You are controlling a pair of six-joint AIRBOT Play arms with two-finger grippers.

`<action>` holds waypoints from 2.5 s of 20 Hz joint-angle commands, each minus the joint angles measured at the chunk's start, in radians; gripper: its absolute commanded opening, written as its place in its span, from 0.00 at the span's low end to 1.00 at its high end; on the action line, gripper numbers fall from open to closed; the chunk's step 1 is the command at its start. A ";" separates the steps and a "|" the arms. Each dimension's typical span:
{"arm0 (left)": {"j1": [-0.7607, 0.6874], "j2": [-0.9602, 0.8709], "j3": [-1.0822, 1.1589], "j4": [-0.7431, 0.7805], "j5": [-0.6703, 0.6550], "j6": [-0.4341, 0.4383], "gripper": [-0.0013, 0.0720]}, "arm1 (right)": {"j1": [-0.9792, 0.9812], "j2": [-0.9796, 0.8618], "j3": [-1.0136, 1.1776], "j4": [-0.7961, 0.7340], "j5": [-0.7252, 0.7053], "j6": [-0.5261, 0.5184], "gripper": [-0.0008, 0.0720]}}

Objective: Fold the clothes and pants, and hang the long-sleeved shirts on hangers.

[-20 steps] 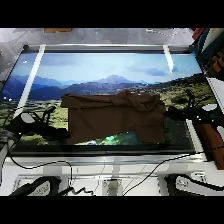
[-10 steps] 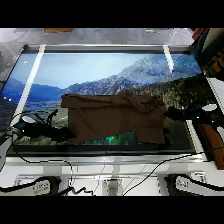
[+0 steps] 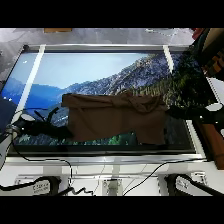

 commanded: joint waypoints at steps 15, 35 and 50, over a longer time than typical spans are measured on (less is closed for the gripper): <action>0.128 0.868 0.562 -0.201 0.534 0.002 0.03 | 0.000 0.764 0.493 0.010 -0.109 0.063 0.03; -0.013 0.264 0.327 -0.150 0.293 -0.130 0.03 | 0.001 0.035 0.608 -0.074 0.261 0.295 0.03; -0.170 -0.132 0.385 -0.198 0.699 -0.180 0.03 | 0.185 -0.467 0.608 -0.188 -0.098 0.300 0.03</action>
